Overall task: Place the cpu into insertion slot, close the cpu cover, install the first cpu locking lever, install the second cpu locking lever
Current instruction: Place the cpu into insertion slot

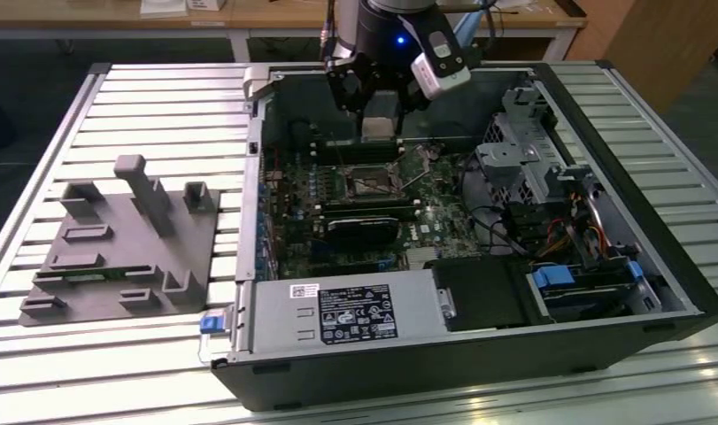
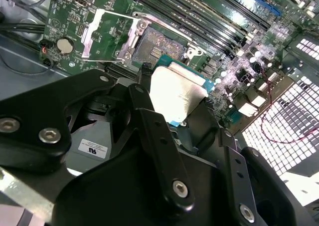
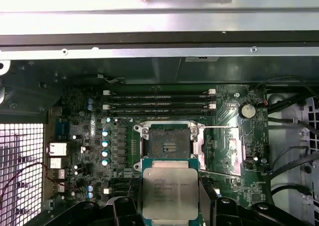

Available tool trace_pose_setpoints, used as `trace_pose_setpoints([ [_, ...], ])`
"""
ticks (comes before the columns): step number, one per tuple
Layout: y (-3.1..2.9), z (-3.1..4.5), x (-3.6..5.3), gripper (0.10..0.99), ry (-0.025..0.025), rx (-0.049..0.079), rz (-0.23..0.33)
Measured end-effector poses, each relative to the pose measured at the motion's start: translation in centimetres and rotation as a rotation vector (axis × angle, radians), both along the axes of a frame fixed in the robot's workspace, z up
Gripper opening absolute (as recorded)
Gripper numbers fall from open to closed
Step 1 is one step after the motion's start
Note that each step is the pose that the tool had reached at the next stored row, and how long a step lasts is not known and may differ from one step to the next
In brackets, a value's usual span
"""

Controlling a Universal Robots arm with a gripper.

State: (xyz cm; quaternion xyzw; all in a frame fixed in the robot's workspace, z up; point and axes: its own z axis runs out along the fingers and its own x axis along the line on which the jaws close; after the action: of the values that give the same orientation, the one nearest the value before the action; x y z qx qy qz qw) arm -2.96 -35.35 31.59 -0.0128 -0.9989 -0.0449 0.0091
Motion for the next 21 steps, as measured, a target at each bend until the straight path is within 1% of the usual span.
trace_pose_setpoints([
  [14,0.0,-0.53,0.0,0.537,0.0,0.0,0.0],
  [21,0.0,-1.55,0.0,0.537,0.0,0.0,0.0],
])
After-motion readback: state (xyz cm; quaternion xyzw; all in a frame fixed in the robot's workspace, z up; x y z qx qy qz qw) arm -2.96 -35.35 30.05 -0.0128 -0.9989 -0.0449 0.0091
